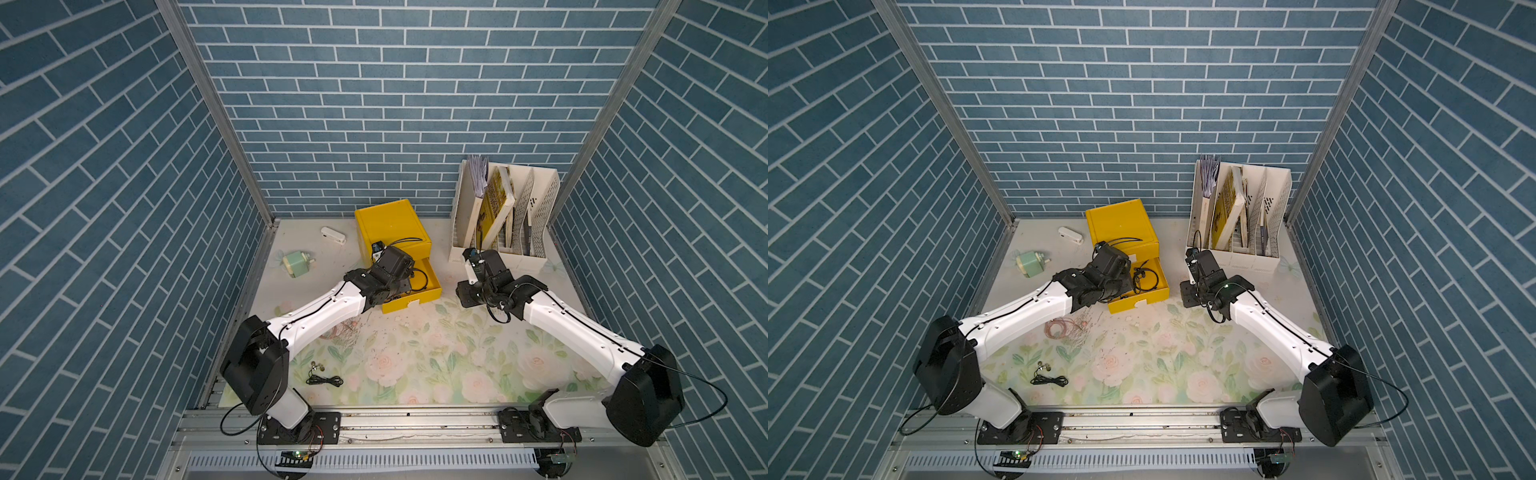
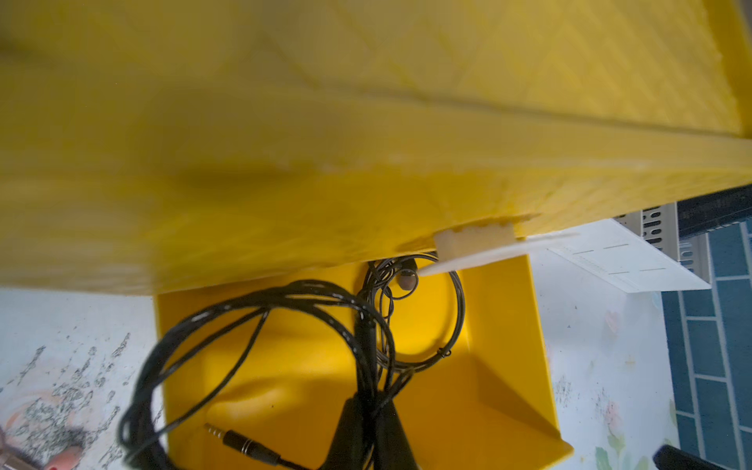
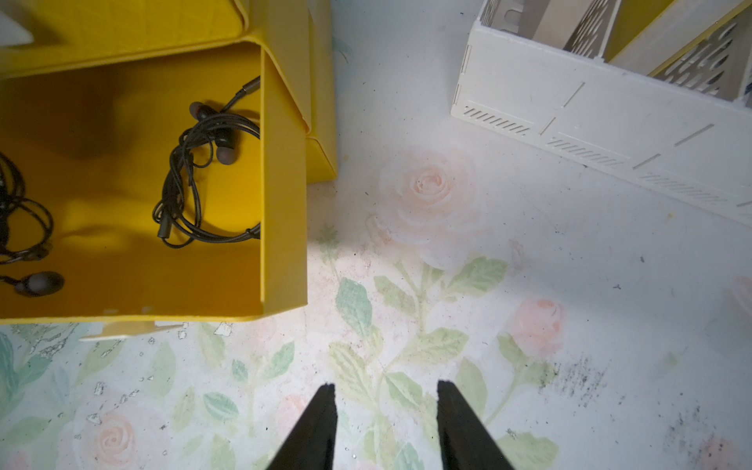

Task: Place the wired earphones into the drawer by color
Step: Place the wired earphones in the drawer.

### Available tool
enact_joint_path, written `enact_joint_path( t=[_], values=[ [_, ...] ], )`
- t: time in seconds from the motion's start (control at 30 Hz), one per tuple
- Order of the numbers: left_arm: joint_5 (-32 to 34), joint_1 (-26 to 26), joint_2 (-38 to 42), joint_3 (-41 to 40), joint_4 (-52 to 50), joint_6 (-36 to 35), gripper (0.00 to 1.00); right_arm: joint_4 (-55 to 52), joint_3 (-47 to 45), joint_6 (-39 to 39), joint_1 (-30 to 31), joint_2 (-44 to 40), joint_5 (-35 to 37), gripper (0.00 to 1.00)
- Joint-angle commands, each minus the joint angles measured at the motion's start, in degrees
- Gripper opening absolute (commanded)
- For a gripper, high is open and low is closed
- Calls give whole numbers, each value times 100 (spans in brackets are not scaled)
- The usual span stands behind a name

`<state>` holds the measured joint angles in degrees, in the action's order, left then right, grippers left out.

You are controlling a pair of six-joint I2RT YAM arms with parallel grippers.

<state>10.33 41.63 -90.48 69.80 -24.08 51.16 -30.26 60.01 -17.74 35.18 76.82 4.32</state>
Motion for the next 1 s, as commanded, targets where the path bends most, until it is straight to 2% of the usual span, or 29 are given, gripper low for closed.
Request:
enact_joint_path(
  t=[0.0,0.03,0.1,0.2,0.27,0.37,0.53,0.7,0.87,0.97],
  values=[
    [96,-32,-91,-54,120,-115,16,91,-69,-76,-25,-167,9,44],
    [61,-32,-100,-72,146,-108,28,84,-66,-72,-21,-171,6,44],
    [71,-32,-62,-89,155,-88,37,82,-76,-72,-21,-176,-10,44],
    [189,-32,-31,-24,-24,-103,42,84,-78,-63,-25,-194,-31,44],
    [241,-49,18,15,-157,-140,49,99,-90,-63,-35,-219,-65,44],
    [262,-58,171,40,-292,-124,55,97,-93,-63,-34,-253,-80,44],
    [261,-58,847,49,-684,-40,58,48,-70,-63,-36,-312,-88,44],
    [237,3,2185,-146,-1387,228,60,12,-74,-32,-34,-378,-69,44],
    [646,-13,3149,-293,-2881,977,68,18,-86,-37,-34,-370,-146,44],
    [-78,-27,3657,-1082,-2358,1464,70,29,-97,-47,-34,-343,-198,44]
  ],
)
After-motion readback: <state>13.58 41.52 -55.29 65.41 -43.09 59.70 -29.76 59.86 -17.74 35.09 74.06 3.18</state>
